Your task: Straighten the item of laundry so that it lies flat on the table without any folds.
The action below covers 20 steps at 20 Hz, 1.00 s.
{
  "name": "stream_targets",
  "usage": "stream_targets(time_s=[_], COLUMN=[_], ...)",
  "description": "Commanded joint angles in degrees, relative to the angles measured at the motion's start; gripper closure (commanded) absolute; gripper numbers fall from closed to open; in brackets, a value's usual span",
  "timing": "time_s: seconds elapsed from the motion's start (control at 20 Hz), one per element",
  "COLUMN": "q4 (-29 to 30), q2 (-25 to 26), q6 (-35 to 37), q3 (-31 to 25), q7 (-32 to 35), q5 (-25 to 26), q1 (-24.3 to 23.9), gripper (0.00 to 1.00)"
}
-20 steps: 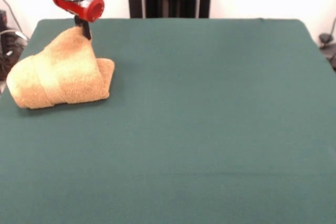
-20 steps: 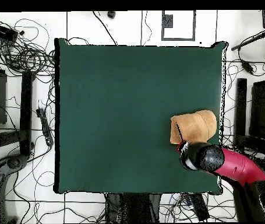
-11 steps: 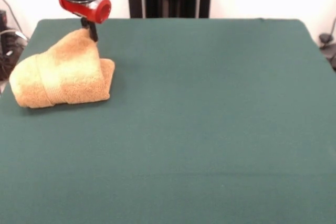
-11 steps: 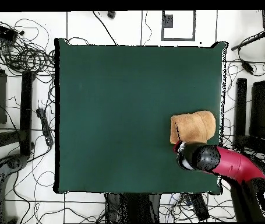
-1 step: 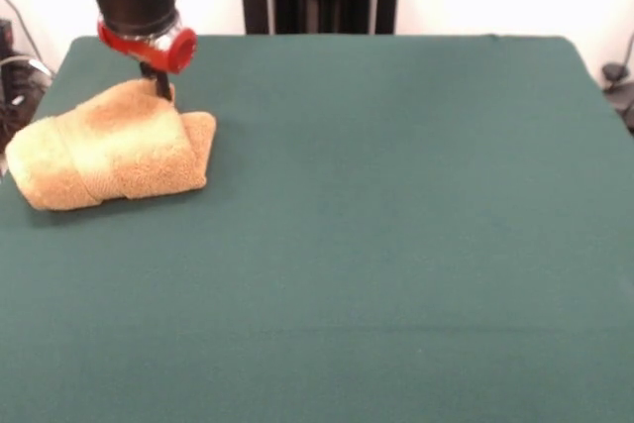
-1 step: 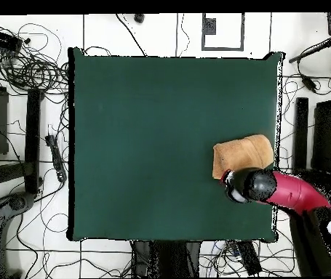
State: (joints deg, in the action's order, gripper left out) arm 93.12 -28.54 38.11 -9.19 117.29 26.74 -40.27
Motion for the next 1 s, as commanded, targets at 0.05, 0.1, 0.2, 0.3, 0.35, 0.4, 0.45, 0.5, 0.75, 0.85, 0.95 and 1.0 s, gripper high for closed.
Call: stream_targets(time_s=[0.05, 0.1, 0.2, 0.3, 0.35, 0.4, 0.45, 0.5, 0.75, 0.85, 0.95, 1.0], q4=[-17.9, -19.8, -23.4, -26.2, -27.5, -28.1, -28.7, -29.4, -32.1, -32.7, -33.7, -34.3], q2=[11.2, 12.1, 13.6, 14.7, 15.2, 15.4, 15.6, 15.9, 17.0, 17.3, 17.7, 18.0], q6=[14.0, 15.5, 18.0, 20.2, 21.4, 22.1, 22.7, 23.2, 25.1, 25.1, 25.3, 25.3], q3=[-9.7, -10.0, -10.6, -11.3, -11.8, -12.2, -12.6, -12.9, -13.6, -14.0, -14.3, -14.5], q7=[-17.3, -17.7, -18.2, -18.4, -18.7, -18.8, -19.0, -18.9, -18.0, -17.8, -17.8, -18.1], q5=[0.5, 0.5, 0.7, 0.7, 0.7, 1.0, 1.3, 1.5, 2.5, 2.6, 2.8, 2.9], q1=[1.2, 1.2, 1.2, 1.0, 1.0, 0.9, 0.8, 0.7, 0.5, 0.3, 0.2, 0.1], gripper=[1.00, 1.00, 1.00, 1.00, 1.00, 1.00, 1.00, 1.00, 1.00, 1.00, 1.00, 1.00])
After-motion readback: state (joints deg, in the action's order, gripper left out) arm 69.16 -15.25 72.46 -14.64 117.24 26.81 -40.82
